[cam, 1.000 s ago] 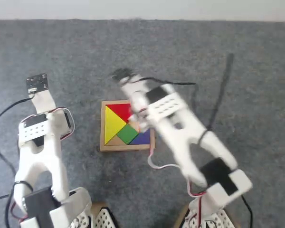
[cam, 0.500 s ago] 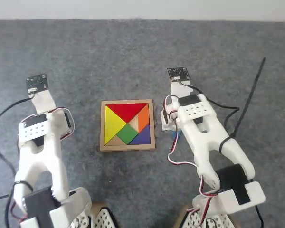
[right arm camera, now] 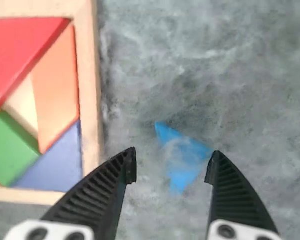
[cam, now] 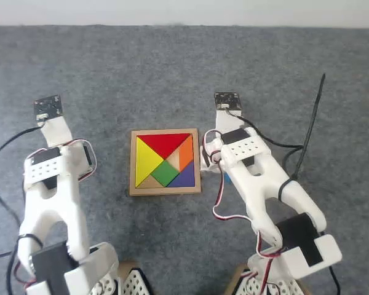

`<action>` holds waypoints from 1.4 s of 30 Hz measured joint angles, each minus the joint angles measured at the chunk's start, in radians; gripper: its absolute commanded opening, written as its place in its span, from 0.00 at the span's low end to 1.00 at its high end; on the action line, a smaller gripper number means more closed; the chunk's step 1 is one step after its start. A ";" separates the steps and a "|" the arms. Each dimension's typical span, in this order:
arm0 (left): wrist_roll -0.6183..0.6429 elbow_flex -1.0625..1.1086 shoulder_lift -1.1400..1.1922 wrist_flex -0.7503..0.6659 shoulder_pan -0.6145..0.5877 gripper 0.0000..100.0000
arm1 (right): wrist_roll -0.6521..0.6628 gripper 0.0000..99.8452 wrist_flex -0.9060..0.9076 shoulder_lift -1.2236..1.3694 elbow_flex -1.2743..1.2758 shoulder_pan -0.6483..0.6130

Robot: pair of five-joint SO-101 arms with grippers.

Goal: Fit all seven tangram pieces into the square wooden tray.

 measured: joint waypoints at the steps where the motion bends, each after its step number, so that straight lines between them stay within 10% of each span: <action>1: 0.000 0.000 0.000 0.000 0.000 0.01 | 0.081 0.22 0.000 0.000 0.000 0.006; 6: 0.000 0.000 0.000 0.000 0.000 0.01 | 0.483 0.22 -0.009 0.000 0.060 0.000; 17: 0.000 0.000 0.000 0.000 0.000 0.01 | 0.717 0.20 -0.158 0.000 0.166 -0.002; 22: 0.000 0.000 0.000 0.000 0.000 0.01 | 0.730 0.05 -0.160 -0.006 0.167 0.000; 34: 0.000 0.000 0.000 0.000 0.000 0.01 | 0.732 0.06 -0.092 -0.104 0.167 0.017; 42: 0.000 0.000 0.000 0.000 0.000 0.01 | 0.499 0.36 0.103 -0.425 0.169 0.038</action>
